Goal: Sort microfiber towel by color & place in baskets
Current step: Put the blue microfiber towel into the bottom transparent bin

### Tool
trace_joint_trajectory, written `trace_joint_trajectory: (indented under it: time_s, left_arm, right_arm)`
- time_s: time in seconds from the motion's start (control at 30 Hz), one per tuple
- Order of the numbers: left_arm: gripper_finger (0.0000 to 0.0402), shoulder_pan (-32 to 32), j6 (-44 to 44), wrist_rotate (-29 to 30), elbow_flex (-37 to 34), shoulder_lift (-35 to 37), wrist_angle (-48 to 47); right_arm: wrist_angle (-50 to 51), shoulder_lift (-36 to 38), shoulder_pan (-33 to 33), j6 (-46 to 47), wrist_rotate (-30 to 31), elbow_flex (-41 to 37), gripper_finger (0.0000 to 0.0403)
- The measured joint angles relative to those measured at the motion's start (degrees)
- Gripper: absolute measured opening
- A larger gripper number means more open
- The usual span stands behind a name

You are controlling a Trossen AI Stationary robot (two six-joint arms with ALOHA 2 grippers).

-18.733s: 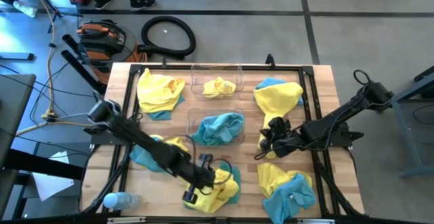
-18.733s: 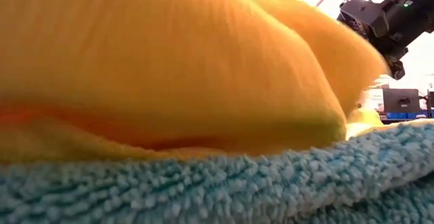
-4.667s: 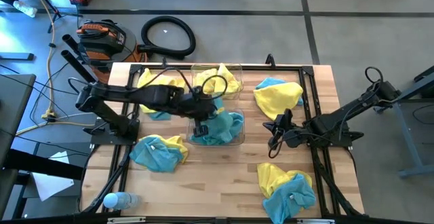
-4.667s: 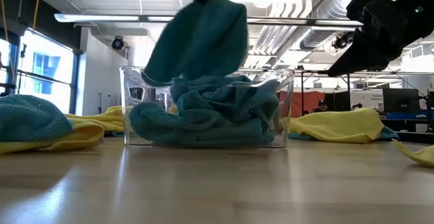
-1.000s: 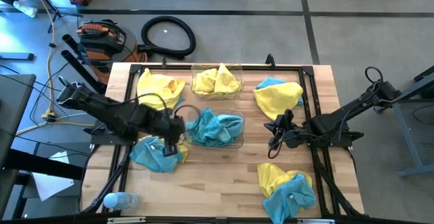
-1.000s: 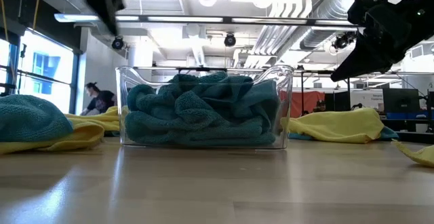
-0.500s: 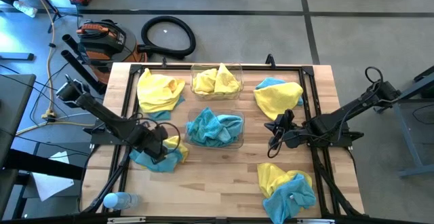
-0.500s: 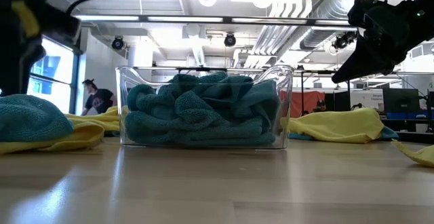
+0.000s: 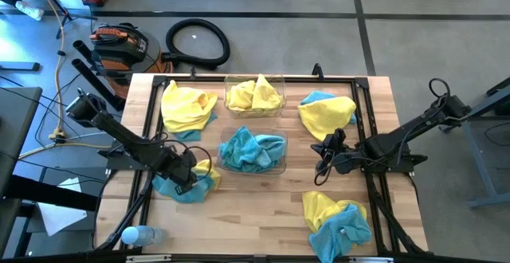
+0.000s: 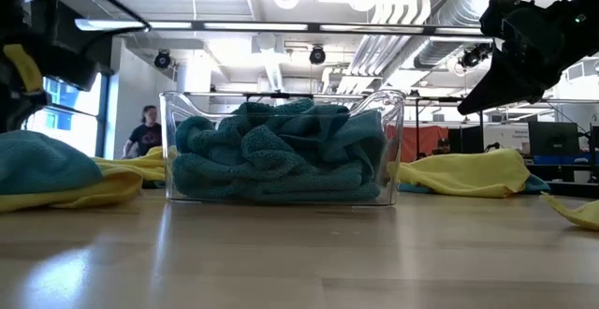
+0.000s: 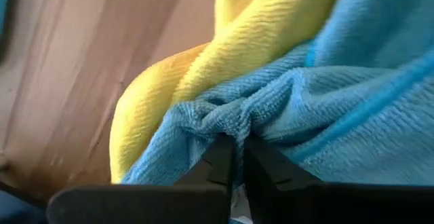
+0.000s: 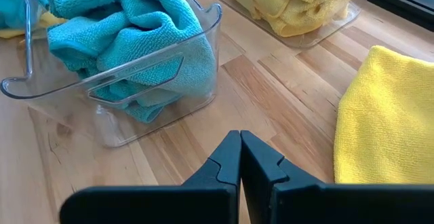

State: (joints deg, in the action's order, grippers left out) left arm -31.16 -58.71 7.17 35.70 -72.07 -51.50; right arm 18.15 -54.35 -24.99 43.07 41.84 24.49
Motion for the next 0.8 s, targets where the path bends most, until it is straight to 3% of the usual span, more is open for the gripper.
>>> trace_joint_trajectory:
  time_s: [0.17, 0.47, 0.63, 0.8]
  left_arm:
    - [0.0003, 0.0, 3.0, 0.3, 7.9, 0.0, -7.3]
    - [0.0001, 0.0, 10.2, 15.5, 30.1, 0.0, -25.1]
    - [0.0001, 1.4, 20.6, 24.6, 39.1, 0.0, -23.4]
    - [0.0, 7.5, 35.6, 26.8, 42.5, 0.0, -14.1]
  right_arm:
    - [0.0, 0.0, 0.0, 0.0, 0.0, 0.0, 0.0]
    - [0.0, 0.0, 0.0, -0.6, 0.0, 0.0, 0.0]
    - [0.0, 0.0, 0.0, -1.1, 0.0, 0.0, 0.0]
    - [0.0, 0.0, 0.0, -1.1, 0.0, 0.0, 0.0]
